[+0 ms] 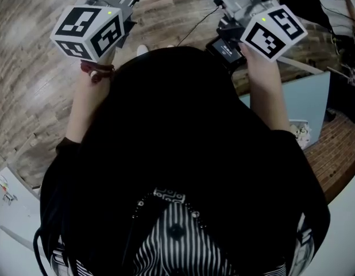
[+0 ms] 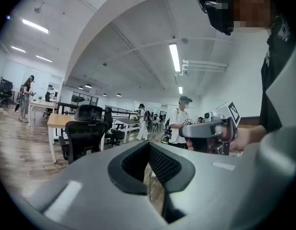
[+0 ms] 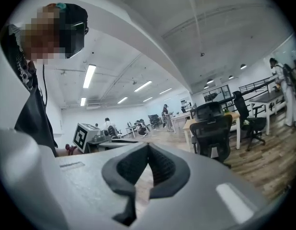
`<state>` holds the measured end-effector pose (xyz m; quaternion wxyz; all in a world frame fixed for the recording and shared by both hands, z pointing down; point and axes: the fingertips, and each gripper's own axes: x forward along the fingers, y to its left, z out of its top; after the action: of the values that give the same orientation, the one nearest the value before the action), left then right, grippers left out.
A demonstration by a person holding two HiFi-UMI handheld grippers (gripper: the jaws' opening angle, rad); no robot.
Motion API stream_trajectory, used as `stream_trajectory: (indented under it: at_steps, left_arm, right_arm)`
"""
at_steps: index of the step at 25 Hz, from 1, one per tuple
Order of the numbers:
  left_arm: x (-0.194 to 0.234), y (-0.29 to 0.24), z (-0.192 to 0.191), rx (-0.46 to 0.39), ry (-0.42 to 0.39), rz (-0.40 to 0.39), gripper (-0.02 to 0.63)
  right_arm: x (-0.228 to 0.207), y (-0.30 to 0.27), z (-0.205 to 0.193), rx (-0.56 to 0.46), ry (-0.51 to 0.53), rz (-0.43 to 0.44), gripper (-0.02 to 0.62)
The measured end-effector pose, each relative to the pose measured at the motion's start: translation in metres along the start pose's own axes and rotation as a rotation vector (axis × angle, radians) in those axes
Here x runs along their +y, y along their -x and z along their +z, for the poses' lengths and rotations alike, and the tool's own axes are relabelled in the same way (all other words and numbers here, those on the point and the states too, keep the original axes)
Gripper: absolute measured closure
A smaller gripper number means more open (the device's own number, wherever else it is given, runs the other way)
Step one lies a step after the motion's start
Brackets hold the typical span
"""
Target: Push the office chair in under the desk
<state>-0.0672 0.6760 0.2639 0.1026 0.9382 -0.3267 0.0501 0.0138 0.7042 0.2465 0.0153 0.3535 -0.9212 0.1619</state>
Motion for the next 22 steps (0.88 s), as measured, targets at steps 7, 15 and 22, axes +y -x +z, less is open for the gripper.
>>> stream_trajectory:
  at_steps: [7,15,22]
  left_arm:
    - [-0.023,-0.018,-0.003,0.013,-0.006,-0.018,0.601]
    - [-0.037,-0.033,-0.006,0.029,-0.027,-0.002,0.601]
    - [-0.051,-0.039,-0.019,0.02,0.019,0.011,0.601]
  right_arm:
    - [-0.016,0.016,-0.013,-0.017,-0.104,-0.012,0.595]
    - [-0.031,0.041,-0.012,-0.029,-0.123,0.01,0.597]
    - [-0.038,0.052,-0.021,-0.009,-0.124,0.047,0.597]
